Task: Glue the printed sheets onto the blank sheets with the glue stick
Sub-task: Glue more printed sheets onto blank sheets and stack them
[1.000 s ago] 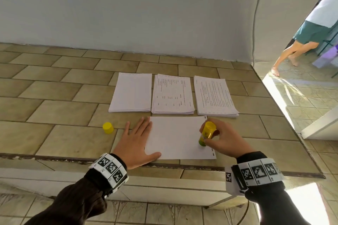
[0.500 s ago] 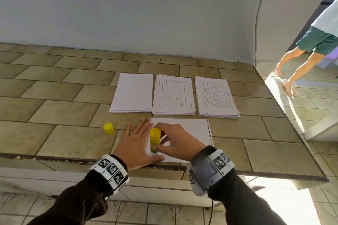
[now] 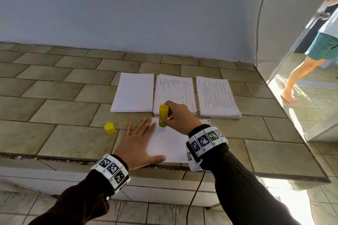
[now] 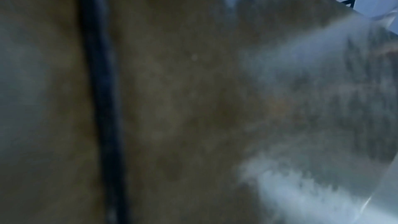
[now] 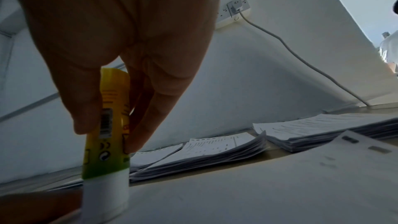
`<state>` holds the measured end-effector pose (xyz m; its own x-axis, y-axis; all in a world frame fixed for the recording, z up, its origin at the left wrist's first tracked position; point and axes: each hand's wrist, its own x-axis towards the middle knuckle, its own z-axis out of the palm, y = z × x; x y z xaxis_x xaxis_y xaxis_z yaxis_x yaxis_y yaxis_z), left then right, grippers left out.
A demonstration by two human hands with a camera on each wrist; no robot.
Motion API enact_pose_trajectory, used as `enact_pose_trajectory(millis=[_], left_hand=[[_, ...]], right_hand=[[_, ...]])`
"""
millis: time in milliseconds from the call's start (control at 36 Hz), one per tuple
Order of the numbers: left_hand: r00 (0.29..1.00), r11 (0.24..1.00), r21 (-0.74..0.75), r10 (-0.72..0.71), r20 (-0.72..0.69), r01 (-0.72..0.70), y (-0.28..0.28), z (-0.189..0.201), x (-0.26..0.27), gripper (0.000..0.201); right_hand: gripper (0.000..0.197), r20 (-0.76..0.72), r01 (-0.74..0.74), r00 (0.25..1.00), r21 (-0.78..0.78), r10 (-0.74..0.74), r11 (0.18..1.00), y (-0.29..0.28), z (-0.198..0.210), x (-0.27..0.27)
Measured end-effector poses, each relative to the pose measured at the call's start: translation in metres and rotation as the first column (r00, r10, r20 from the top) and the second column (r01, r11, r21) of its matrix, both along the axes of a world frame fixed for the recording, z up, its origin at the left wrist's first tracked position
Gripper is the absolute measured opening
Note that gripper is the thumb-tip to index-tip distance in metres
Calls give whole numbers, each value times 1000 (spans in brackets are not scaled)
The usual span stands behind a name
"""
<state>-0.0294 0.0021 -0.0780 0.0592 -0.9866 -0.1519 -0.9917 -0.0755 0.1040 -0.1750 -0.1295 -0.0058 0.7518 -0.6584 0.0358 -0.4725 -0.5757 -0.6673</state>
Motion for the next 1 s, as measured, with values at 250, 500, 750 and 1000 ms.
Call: enact_pose_trajectory(millis=[250,500,750,1000], left_hand=[[999,1000,-6,18,31,-18,-2,1,-1,120],[999,1000,-12,28,-34,-28,-3,0,-2,137],[1000,1000,9,19,-3,-19,-4,-1,-1,138],[1000,1000,3,-2,5,2,-4,-3,0,138]], right_hand=[[15,139,-6,990,116,-10,993,5,-5,-42],[18,172,-75,984,172,45,982,20,-11,-78],[18,140,-105,986,129,86,986,20,-12,-79],[8,89,-16,996,136,3,991,-7,-2,-62]])
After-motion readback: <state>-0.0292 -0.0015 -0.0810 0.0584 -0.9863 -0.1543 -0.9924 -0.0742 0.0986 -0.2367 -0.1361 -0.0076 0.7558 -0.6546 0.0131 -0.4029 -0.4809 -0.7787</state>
